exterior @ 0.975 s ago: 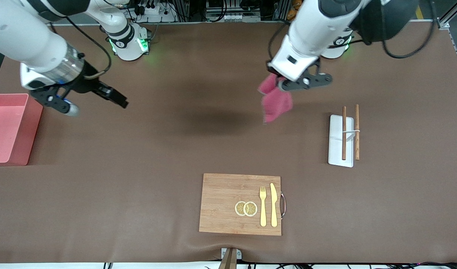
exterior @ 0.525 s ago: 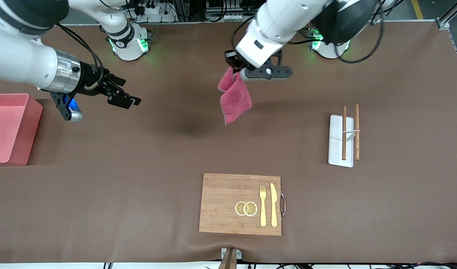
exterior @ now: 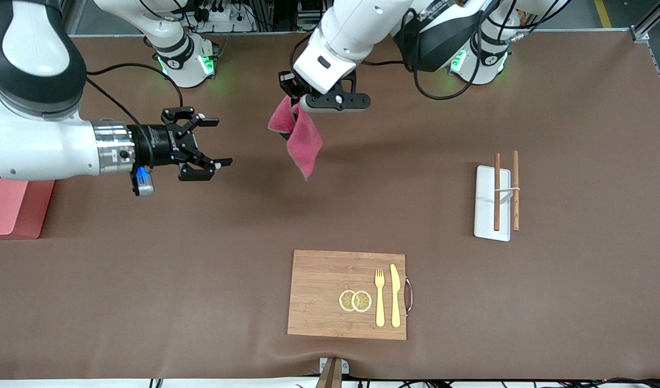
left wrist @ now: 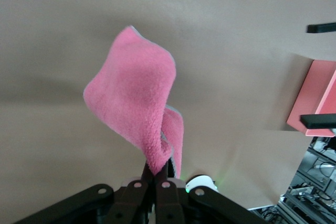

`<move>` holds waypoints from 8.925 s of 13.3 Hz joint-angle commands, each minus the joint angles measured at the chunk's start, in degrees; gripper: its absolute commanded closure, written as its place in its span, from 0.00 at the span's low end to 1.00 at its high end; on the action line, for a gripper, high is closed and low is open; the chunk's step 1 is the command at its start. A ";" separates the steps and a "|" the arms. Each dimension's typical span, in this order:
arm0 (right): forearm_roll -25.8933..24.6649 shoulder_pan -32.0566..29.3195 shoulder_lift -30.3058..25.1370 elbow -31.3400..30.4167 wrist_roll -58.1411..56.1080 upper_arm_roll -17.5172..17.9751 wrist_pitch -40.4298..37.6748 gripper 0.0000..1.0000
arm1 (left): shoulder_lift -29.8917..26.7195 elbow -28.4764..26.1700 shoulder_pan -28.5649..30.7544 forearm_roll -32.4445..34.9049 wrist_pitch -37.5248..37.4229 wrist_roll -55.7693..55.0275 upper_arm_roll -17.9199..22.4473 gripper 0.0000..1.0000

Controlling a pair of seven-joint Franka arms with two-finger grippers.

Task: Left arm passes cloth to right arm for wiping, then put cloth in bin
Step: 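Grasp the hanging cloth with the right gripper beside the left gripper, then release the cloth from the left gripper while the right gripper lowers it, then wipe the table with the cloth in the right gripper, then carry the cloth with the right gripper into the pink bin, then open the right gripper to drop the cloth in the bin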

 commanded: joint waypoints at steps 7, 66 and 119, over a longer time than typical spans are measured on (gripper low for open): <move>-0.76 9.85 -0.73 -2.32 6.02 0.50 5.09 0.00 | 0.30 1.18 0.05 0.18 9.71 -8.57 0.93 1.00; -52.20 -10.81 14.38 -12.34 -75.84 0.85 34.89 1.00 | -23.26 -9.89 21.05 15.30 -34.84 62.52 23.52 0.00; -52.70 -40.33 21.52 17.72 -134.28 -0.11 18.75 0.00 | -20.00 -7.08 23.43 16.97 -29.12 61.55 23.61 0.00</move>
